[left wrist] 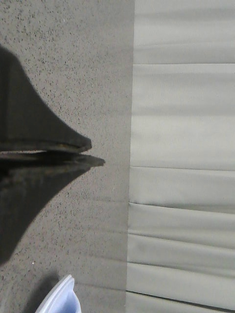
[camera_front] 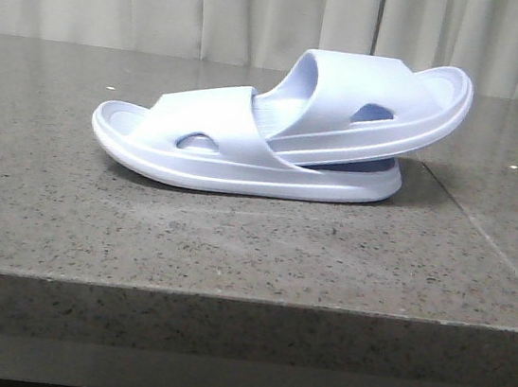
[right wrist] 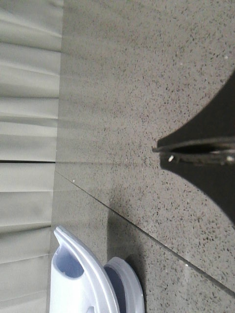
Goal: Insert blue slippers together front up
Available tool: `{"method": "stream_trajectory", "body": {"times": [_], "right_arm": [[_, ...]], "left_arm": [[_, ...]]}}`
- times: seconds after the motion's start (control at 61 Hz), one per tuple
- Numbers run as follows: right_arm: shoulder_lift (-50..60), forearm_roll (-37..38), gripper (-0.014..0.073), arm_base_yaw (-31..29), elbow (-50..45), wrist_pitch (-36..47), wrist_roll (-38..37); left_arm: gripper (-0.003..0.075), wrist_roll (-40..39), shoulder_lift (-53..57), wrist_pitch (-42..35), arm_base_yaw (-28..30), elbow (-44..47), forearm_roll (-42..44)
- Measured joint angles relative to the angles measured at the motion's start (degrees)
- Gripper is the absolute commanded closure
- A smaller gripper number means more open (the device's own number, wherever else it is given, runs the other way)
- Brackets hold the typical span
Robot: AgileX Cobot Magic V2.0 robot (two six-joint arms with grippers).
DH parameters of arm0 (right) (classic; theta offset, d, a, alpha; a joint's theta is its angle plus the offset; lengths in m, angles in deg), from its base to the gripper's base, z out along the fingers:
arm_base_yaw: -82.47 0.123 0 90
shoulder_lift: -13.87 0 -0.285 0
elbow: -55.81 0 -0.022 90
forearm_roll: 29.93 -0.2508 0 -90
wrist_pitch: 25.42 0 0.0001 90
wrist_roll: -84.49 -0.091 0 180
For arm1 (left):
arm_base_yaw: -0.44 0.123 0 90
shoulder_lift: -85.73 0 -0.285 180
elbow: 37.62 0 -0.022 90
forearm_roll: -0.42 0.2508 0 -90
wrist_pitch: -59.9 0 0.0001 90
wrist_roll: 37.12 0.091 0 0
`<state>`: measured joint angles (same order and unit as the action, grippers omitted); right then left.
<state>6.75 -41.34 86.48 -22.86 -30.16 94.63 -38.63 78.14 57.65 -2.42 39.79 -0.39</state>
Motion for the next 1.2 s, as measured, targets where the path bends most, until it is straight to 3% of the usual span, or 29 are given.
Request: {"method": "stream_trajectory", "body": {"times": [0.279, 0.541, 1.197], "right_arm": [[0.0, 0.4, 0.0712, 0.0, 0.0, 0.8, -0.5], [0.0, 7.4, 0.0712, 0.0, 0.0, 4.2, -8.5], [0.0, 8.4, 0.0712, 0.0, 0.0, 4.3, -9.2]], "left_arm": [[0.0741, 0.0, 0.0, 0.0, 0.0, 0.0, 0.0], [0.0741, 0.0, 0.0, 0.0, 0.0, 0.0, 0.0], [0.0741, 0.0, 0.0, 0.0, 0.0, 0.0, 0.0]]}}
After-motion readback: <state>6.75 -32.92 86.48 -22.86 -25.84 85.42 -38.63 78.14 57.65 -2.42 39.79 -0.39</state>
